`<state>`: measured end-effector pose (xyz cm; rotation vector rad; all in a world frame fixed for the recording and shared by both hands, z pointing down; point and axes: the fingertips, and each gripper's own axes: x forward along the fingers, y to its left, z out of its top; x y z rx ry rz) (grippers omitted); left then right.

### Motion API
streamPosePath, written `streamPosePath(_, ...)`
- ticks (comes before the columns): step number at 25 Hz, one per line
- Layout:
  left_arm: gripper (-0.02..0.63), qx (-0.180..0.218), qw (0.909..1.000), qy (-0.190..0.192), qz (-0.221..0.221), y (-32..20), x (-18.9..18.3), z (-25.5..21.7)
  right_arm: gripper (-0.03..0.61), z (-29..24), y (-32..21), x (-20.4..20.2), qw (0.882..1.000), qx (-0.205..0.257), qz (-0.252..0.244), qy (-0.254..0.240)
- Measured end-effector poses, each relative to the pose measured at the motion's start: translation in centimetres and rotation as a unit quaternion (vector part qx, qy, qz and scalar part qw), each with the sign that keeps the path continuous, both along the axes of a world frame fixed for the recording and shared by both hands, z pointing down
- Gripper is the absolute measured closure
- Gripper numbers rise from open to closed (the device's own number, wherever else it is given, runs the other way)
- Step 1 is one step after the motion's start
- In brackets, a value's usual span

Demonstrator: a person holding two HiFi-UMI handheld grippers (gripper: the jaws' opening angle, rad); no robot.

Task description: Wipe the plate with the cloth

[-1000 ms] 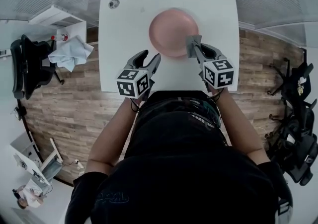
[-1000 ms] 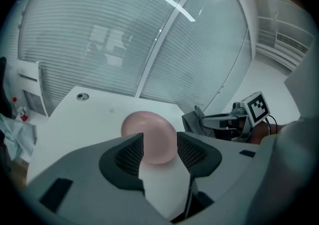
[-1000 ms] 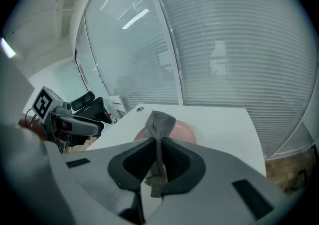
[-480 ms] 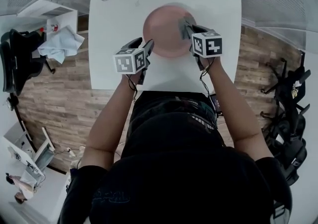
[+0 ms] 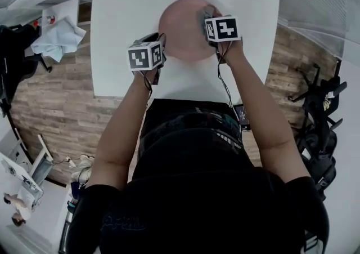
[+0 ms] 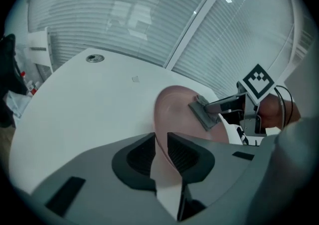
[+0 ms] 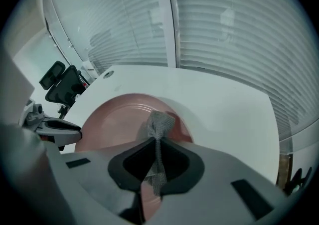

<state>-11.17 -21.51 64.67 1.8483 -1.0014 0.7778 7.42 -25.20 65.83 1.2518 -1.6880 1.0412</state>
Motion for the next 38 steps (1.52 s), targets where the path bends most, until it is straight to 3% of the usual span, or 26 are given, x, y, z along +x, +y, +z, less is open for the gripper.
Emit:
streamPosePath(2, 0.549, -0.002, 0.9999, -0.011, 0.007, 0.0, 0.0, 0.5, 0.537, 0.9, -0.1, 0.2, 1.000, -0.015, -0.003, 0.014)
streamPosePath(5, 0.557, -0.006, 1.0000, -0.003, 0.005, -0.1, 0.0, 0.7, 0.537, 2.1, -0.2, 0.4, 0.999, -0.034, -0.010, 0.033)
streamPosePath(10, 0.561, -0.003, 0.9999, 0.000, 0.011, -0.4, 0.0, 0.7, 0.538, 2.5, -2.5, -0.9, 0.998, -0.025, -0.036, 0.045)
streamPosePath(16, 0.563, 0.000, 1.0000, 0.003, 0.006, -0.1, 0.2, 0.8, 0.538, 2.0, -5.2, -6.7, 0.992, 0.014, -0.125, 0.020)
streamPosePath(20, 0.563, 0.001, 1.0000, 0.008, -0.004, -0.1, 0.4, 0.4, 0.538, 1.6, -3.5, -12.1, 0.976, 0.022, -0.214, -0.019)
streamPosePath(23, 0.566, -0.002, 0.9996, 0.017, -0.024, -0.2, 0.2, 0.4, 0.540, 1.5, -0.1, -15.9, 0.959, 0.000, -0.273, -0.068)
streamPosePath(29, 0.581, -0.004, 0.9975, 0.031, -0.063, -0.6, 0.0, 0.5, 0.541, 1.6, 7.2, -16.5, 0.939, -0.073, -0.313, -0.120)
streamPosePath(33, 0.586, 0.004, 0.9978, 0.028, -0.060, -0.8, 0.3, 0.2, 0.541, 1.9, 13.1, -13.1, 0.910, -0.147, -0.380, -0.082)
streamPosePath(38, 0.585, 0.008, 0.9990, 0.017, -0.041, -1.1, 0.8, -0.1, 0.541, 2.4, 14.7, -5.4, 0.885, -0.196, -0.421, 0.035)
